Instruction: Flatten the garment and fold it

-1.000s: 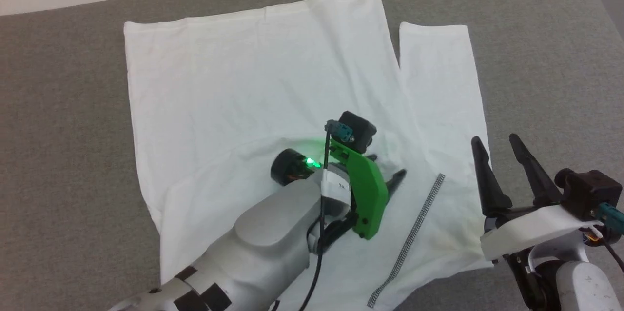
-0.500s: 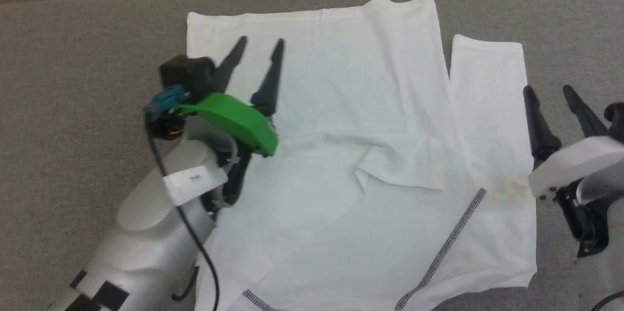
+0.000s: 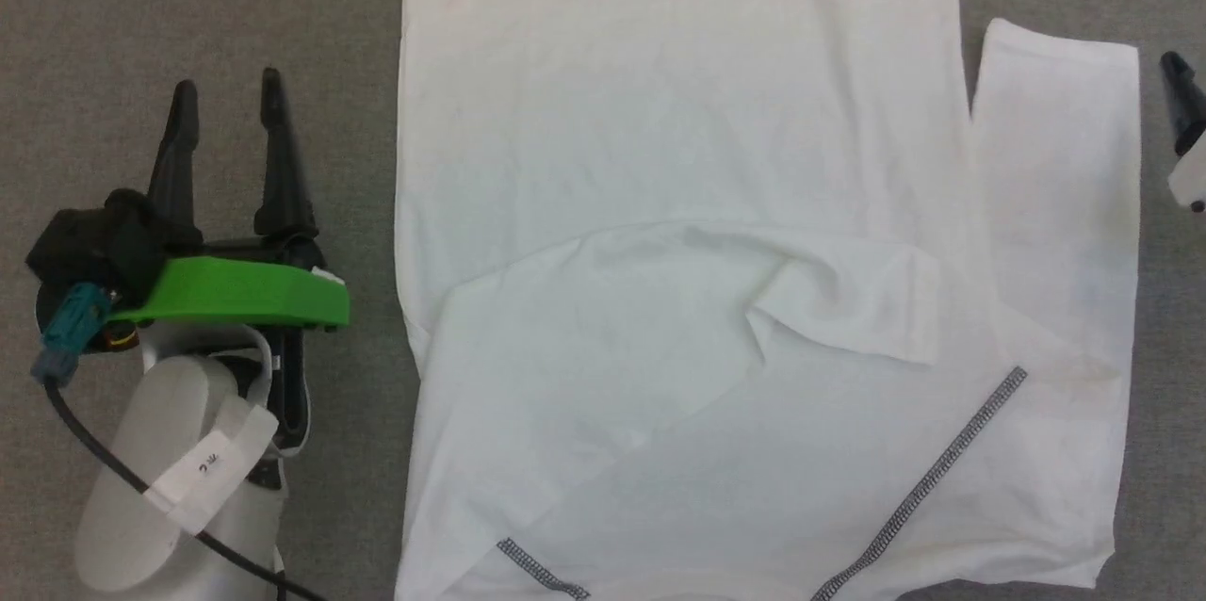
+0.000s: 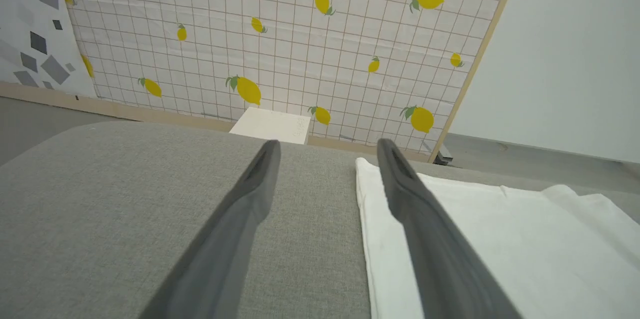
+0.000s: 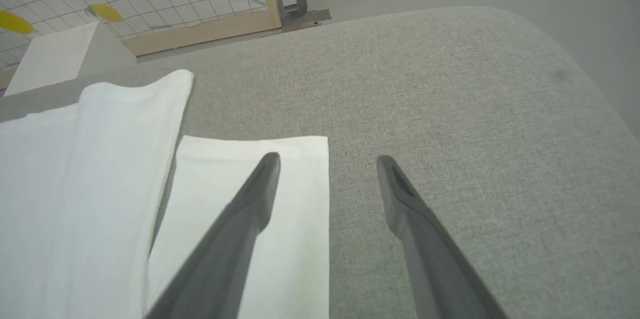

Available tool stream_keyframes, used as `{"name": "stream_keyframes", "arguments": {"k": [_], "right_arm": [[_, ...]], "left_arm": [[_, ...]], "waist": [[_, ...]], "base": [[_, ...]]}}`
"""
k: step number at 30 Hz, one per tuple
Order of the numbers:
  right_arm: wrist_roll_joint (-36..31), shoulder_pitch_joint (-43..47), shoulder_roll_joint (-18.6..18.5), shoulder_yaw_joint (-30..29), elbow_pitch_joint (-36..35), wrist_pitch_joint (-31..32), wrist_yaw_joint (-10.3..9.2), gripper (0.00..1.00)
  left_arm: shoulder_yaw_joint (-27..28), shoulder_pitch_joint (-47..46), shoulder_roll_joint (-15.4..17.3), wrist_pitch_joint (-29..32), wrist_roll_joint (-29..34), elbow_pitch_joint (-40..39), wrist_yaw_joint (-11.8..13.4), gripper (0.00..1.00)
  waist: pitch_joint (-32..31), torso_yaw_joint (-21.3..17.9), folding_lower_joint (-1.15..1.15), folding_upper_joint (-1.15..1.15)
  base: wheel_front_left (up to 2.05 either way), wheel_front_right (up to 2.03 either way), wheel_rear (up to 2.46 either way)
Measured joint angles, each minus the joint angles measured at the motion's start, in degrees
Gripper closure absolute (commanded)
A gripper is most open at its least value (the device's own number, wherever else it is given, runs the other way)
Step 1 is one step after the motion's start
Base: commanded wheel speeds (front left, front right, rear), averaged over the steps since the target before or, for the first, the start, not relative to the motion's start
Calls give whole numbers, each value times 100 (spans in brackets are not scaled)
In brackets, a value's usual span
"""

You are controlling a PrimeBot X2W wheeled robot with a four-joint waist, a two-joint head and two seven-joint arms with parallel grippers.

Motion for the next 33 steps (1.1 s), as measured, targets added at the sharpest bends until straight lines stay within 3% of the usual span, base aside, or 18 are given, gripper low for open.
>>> {"name": "stream_keyframes", "arguments": {"k": [12,13,14,16,20,26,33], "right_arm": [[-509,-794,-238,-162,608,1054,0,0],[-509,-841,-257,-177,615,1158,-1,7],[-516,-897,-278,-196,611,1265,0,55],[-526,-951,-288,-204,586,1370,0,100],[-566,-904,-260,-253,465,1446,2,100],[-745,-182,-318,-334,-116,929,2,100],[-757,868,-441,-427,-1657,836,2,100]], "left_arm": [[1059,381,-804,0,873,-242,-762,0],[1109,383,-837,0,901,-216,-816,0],[1162,384,-870,0,933,-190,-878,0],[1218,389,-942,0,1002,-153,-965,0],[1346,409,-1062,0,1134,-23,-1109,0],[1661,552,-1158,0,1251,138,-1215,0],[1862,1050,-1225,0,1354,354,-1308,0]], "waist": [[653,390,1,0],[678,409,1,0],[705,429,1,0],[735,457,1,0],[680,460,1,0],[394,368,1,0],[-241,143,0,0]], "base": [[0,0,0],[0,0,0],[0,0,0],[0,0,0],[0,0,0],[0,0,0],[0,0,0]]}}
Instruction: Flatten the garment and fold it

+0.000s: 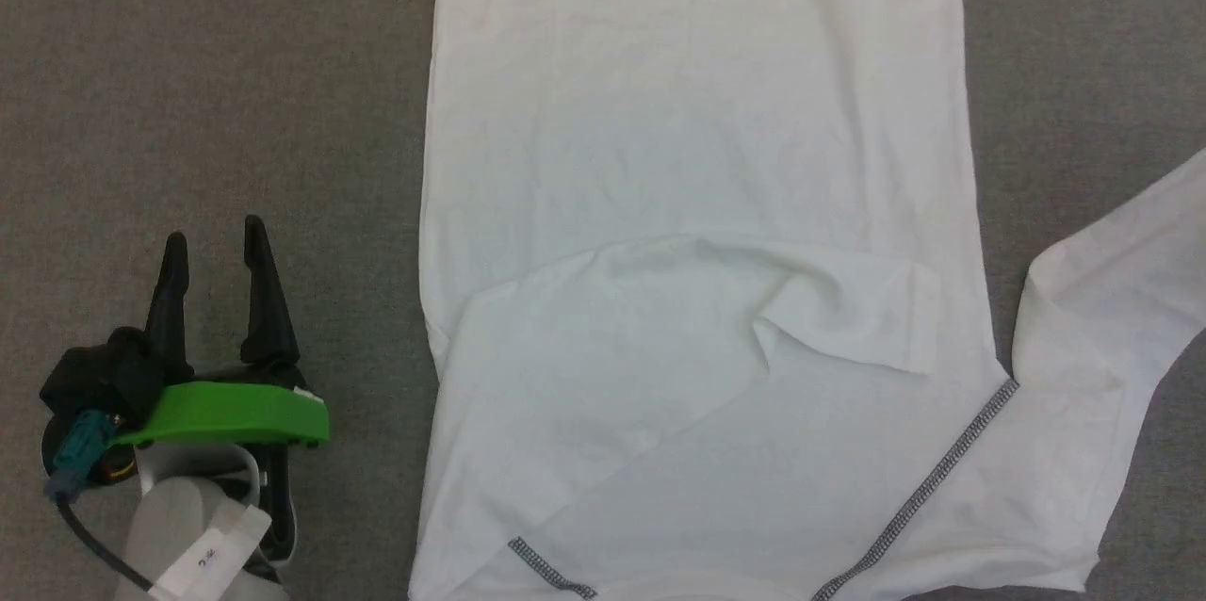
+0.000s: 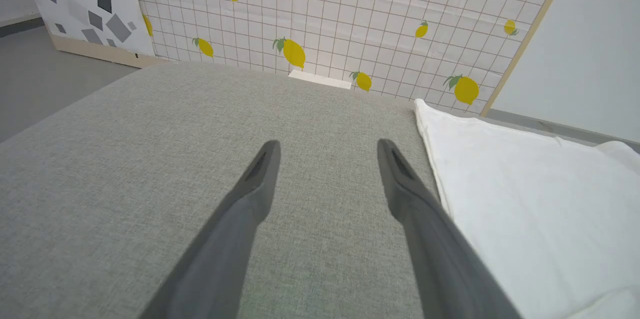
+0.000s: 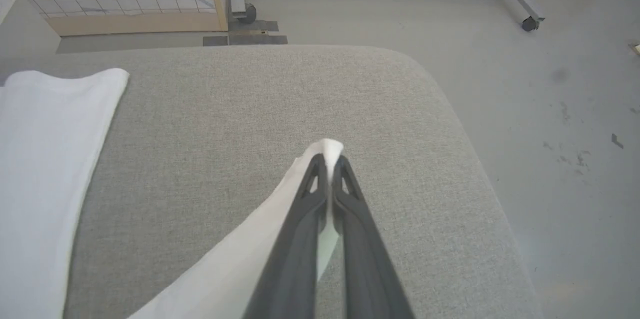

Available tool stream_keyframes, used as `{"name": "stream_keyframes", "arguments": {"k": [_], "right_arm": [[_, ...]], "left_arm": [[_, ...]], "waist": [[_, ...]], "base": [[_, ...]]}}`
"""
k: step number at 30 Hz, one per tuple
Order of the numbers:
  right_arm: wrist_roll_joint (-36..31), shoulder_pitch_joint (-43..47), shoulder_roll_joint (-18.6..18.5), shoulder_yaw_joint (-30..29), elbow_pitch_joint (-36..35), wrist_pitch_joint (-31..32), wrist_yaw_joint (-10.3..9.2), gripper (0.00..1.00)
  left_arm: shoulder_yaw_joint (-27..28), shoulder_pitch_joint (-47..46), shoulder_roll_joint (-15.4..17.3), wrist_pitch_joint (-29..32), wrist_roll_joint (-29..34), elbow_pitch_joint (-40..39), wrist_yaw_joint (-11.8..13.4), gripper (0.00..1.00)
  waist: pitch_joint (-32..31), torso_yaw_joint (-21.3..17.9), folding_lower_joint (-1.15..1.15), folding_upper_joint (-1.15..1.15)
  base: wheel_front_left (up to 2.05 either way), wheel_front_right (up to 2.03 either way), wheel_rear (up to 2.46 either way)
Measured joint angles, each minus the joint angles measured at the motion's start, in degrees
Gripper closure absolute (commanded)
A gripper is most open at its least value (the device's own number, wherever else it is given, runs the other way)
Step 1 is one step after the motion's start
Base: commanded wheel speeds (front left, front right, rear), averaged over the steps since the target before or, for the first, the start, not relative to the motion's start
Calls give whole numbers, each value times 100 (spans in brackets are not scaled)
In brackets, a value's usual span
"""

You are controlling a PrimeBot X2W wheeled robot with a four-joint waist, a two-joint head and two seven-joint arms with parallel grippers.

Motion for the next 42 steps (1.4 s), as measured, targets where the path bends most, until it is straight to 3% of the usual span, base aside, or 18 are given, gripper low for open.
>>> {"name": "stream_keyframes", "arguments": {"k": [14,19,23,29,34,42], "right_arm": [[62,1641,357,22,-3368,1338,-1,100],[127,2002,498,554,-4323,1678,-1,100],[210,2120,502,1358,-4718,1819,-1,100],[277,1775,485,3487,-4466,1848,-1,100],[410,1125,638,4881,-3523,1618,-1,100],[517,481,1190,6034,-1612,1087,-1,100]], "left_arm": [[-4,457,-89,0,43,179,-62,0],[-60,524,-110,0,43,220,-99,0],[-82,547,-113,0,43,250,-100,0],[-134,544,-133,0,42,314,-123,0],[-199,530,-148,0,41,353,-151,0],[-328,497,-162,0,37,382,-159,0]], "waist": [[-1018,-316,0,0],[-1223,-287,-1,0],[-1284,-219,-1,0],[-1279,-142,-1,0],[-1240,-46,0,0],[-1107,192,-1,0]], "base": [[0,0,0],[0,0,0],[0,0,0],[0,0,0],[0,0,0],[0,0,0]]}}
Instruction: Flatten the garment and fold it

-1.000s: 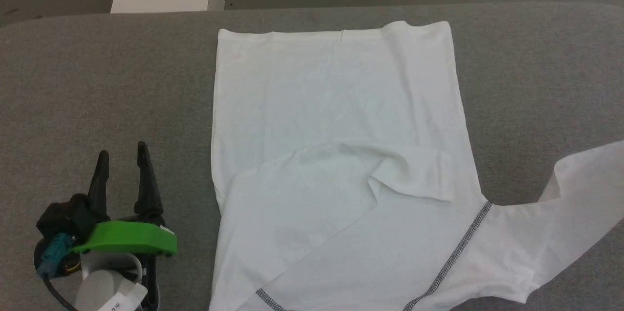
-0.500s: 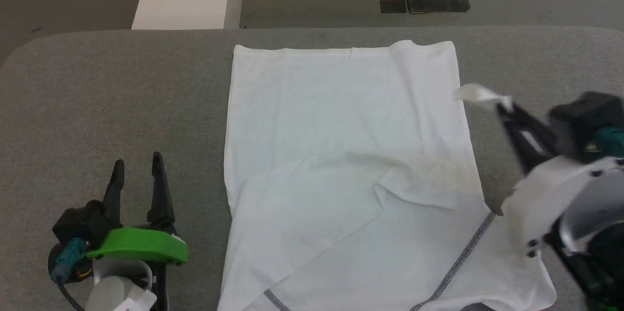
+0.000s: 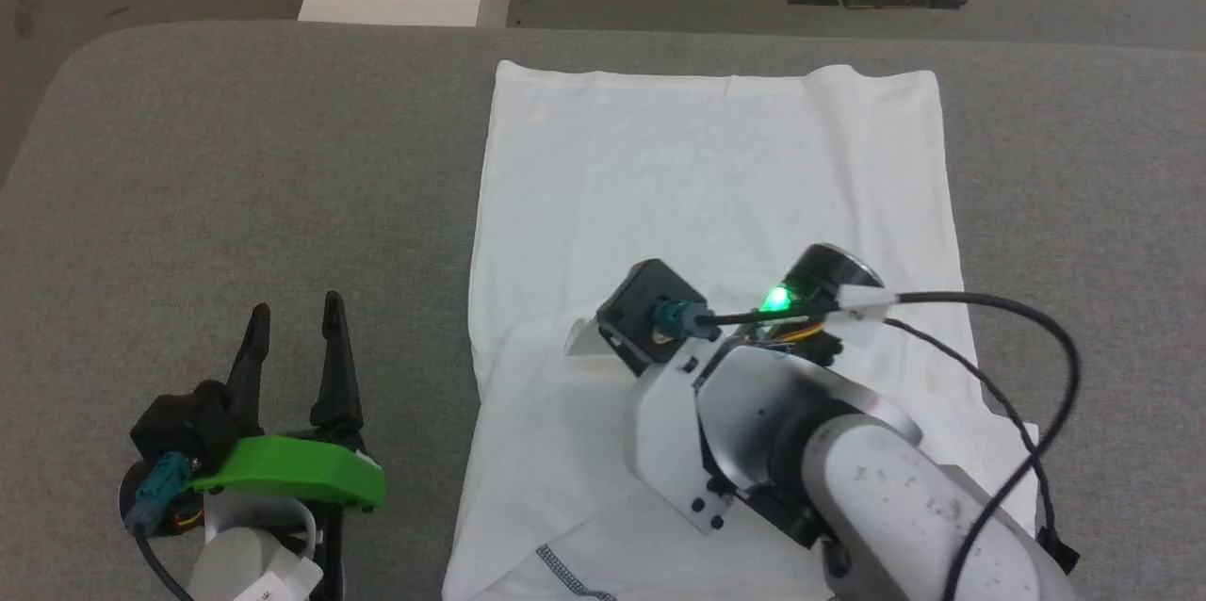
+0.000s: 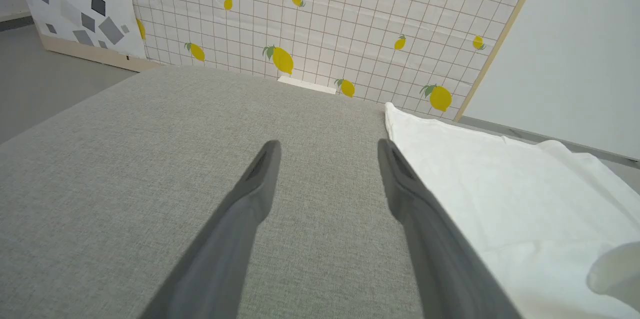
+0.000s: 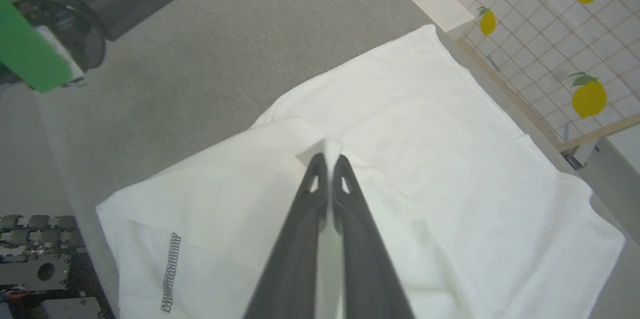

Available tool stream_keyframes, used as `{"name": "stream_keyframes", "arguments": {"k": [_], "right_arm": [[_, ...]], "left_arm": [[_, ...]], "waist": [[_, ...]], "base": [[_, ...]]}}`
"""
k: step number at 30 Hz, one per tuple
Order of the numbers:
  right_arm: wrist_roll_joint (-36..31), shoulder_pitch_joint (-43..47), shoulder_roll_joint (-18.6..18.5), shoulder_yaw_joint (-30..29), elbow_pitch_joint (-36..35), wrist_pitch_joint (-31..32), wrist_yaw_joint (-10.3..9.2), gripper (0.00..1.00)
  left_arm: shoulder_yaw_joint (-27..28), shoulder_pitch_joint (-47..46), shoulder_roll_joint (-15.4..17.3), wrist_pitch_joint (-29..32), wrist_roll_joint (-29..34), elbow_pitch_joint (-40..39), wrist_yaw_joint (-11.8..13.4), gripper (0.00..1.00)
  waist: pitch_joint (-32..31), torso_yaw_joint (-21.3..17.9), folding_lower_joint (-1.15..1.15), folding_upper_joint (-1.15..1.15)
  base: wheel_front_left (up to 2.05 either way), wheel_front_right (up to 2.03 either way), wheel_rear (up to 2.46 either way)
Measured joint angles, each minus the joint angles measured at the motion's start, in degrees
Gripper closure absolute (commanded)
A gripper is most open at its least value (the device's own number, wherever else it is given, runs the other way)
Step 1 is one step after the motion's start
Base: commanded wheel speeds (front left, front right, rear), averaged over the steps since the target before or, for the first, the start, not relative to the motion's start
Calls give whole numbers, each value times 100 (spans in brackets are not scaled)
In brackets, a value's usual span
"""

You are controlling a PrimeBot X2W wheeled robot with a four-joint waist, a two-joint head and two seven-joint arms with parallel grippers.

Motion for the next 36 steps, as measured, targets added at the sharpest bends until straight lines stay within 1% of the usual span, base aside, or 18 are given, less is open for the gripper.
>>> {"name": "stream_keyframes", "arguments": {"k": [5,9,13,17,18,19,21,23,24,27,29,31,33,34,36], "right_arm": [[4,-398,190,417,1245,-298,0,100],[247,-472,261,735,2023,-383,0,100],[689,-511,278,1113,2508,-377,0,100],[1088,-538,298,1333,2648,-367,0,100],[1209,-548,296,1397,2653,-394,-1,57],[1330,-548,301,1412,2649,-448,0,0],[1506,-548,302,1366,2587,-650,0,0],[1653,-544,309,1169,2404,-1045,0,0],[1709,-534,318,1013,2286,-1232,0,0],[1729,-477,330,346,1737,-2052,0,0],[1586,-326,319,-218,1329,-2570,0,0],[1378,-82,291,-806,1005,-2950,0,0],[1106,269,257,-1497,666,-3229,0,0],[984,410,258,-1751,536,-3333,-1,0],[728,710,265,-2375,213,-3583,-1,0]], "left_arm": [[-67,-91,-11,0,-47,34,-37,0],[-119,-198,-19,0,-58,36,-42,0],[-123,-233,-23,0,-90,30,-43,0],[-60,-232,-26,0,-90,37,-43,0],[-43,-232,-26,0,-90,46,-43,0],[-38,-232,-26,0,-90,60,-43,0],[-42,-232,-29,0,-88,91,-43,0],[-40,-230,-30,0,-84,104,-43,0],[-40,-230,-29,0,-68,104,-43,0],[-76,-221,-19,0,-20,101,-43,0],[-130,-218,25,-1,29,108,-44,0],[-198,-222,89,0,104,112,-44,0],[-274,-254,197,19,165,107,-45,0],[-300,-296,243,48,165,109,-45,0],[-382,-488,409,140,181,98,-48,0]], "waist": [[158,150,0,0],[286,281,0,0],[413,375,0,0],[461,372,0,0],[452,353,0,0],[434,336,0,0],[386,299,0,0],[330,253,0,0],[306,228,0,0],[217,107,0,0],[167,5,0,0],[130,-102,0,0],[106,-229,0,0],[105,-281,0,0],[123,-415,0,0]], "base": [[0,0,0],[0,0,0],[0,0,0],[0,0,0],[0,0,0],[0,0,0],[0,0,0],[0,0,0],[0,0,0],[0,0,0],[0,0,0],[0,0,0],[0,0,0],[0,0,0],[0,0,0]]}}
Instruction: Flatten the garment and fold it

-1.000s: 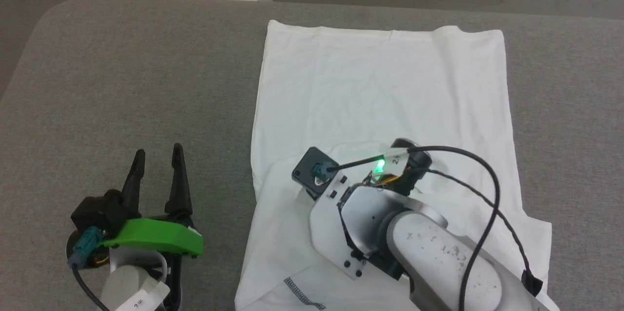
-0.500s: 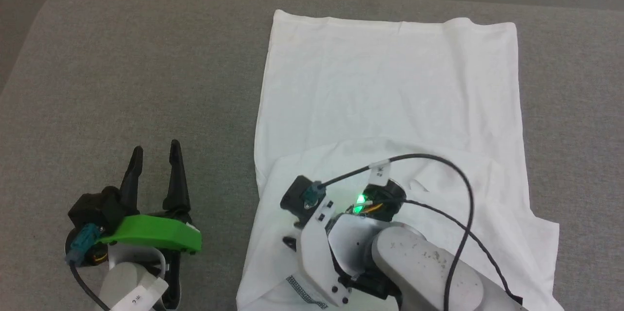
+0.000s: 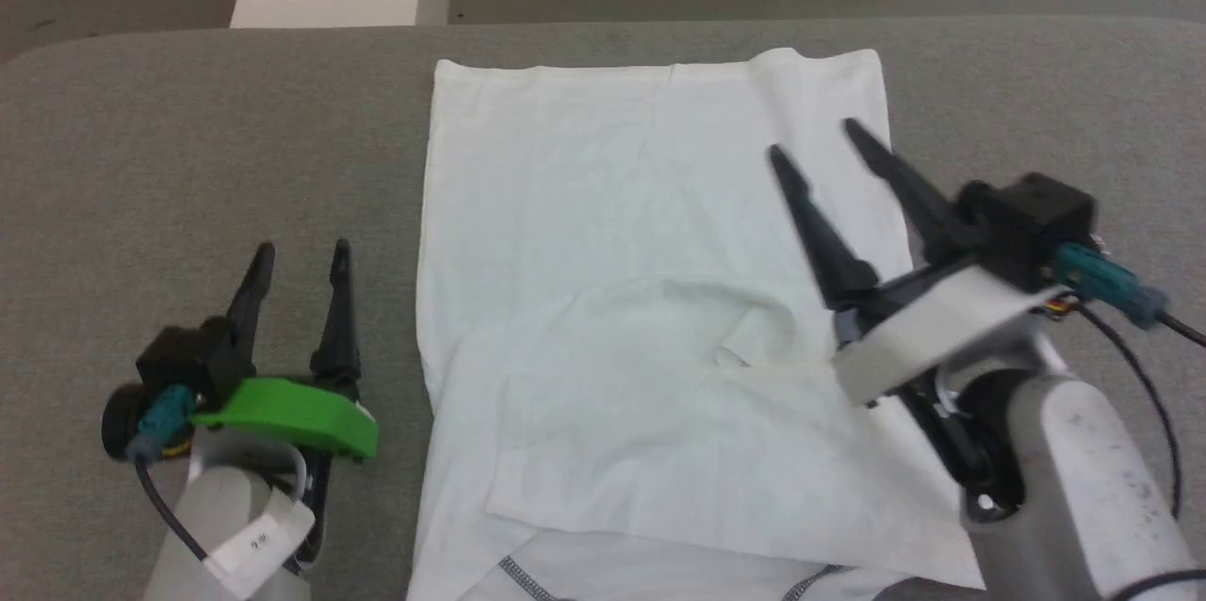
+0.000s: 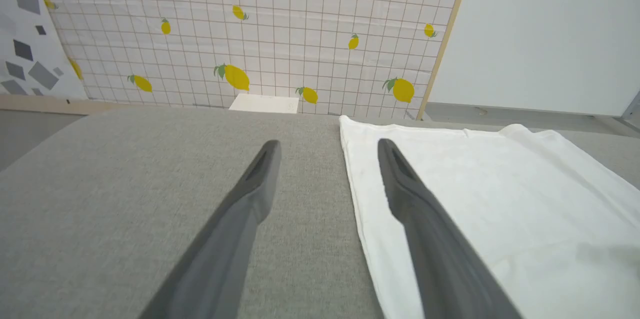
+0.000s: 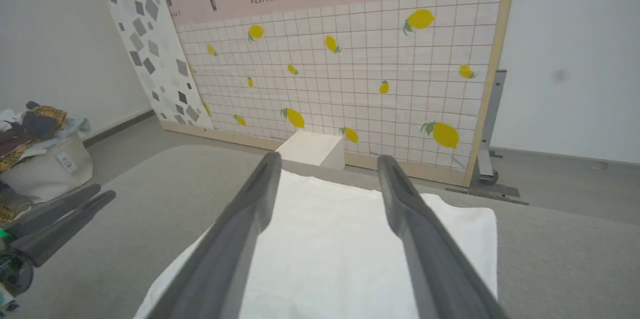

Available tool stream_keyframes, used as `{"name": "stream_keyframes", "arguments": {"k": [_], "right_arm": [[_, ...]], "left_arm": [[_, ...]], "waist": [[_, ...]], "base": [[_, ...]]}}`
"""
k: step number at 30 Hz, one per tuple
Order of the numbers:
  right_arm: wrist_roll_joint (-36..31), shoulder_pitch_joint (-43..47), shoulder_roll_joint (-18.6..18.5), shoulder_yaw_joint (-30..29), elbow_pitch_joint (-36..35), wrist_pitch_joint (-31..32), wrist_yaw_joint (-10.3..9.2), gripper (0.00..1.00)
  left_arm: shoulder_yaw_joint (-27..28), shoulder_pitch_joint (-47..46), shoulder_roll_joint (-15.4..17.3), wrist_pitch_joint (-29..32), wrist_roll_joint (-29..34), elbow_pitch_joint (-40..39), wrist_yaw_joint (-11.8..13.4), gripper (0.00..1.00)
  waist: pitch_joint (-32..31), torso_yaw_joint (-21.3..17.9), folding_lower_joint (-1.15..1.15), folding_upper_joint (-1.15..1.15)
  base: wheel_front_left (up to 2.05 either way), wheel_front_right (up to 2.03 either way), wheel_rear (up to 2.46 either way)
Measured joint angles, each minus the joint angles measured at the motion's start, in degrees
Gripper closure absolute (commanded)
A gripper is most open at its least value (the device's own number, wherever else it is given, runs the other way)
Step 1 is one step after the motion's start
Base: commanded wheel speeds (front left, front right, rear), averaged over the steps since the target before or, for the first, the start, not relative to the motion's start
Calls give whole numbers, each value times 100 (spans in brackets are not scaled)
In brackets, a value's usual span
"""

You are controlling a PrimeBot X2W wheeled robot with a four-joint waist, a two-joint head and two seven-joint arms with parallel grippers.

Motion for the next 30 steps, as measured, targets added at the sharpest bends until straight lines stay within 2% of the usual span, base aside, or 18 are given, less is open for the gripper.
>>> {"name": "stream_keyframes", "arguments": {"k": [4,7,17,26,30], "right_arm": [[-430,433,16,-787,-298,-376,0,0],[-578,635,46,-1116,-309,-659,0,0],[-638,686,99,-1288,93,-1126,0,0],[-524,347,103,-1055,243,-1282,0,0],[-465,258,107,-956,252,-1346,0,0]], "left_arm": [[-252,-604,386,293,7,-27,0,0],[-516,-1120,749,617,-57,1,-1,0],[-1244,-2892,1867,2109,-704,635,-18,0],[-1316,-4077,2293,3836,-1207,1366,-12,0],[-1251,-4376,2349,4503,-1386,1474,165,0]], "waist": [[139,-228,0,0],[326,-352,0,0],[1084,-786,1,0],[1757,-1184,1,0],[2005,-1355,1,0]], "base": [[0,0,0],[0,0,0],[0,0,0],[0,0,0],[0,0,0]]}}
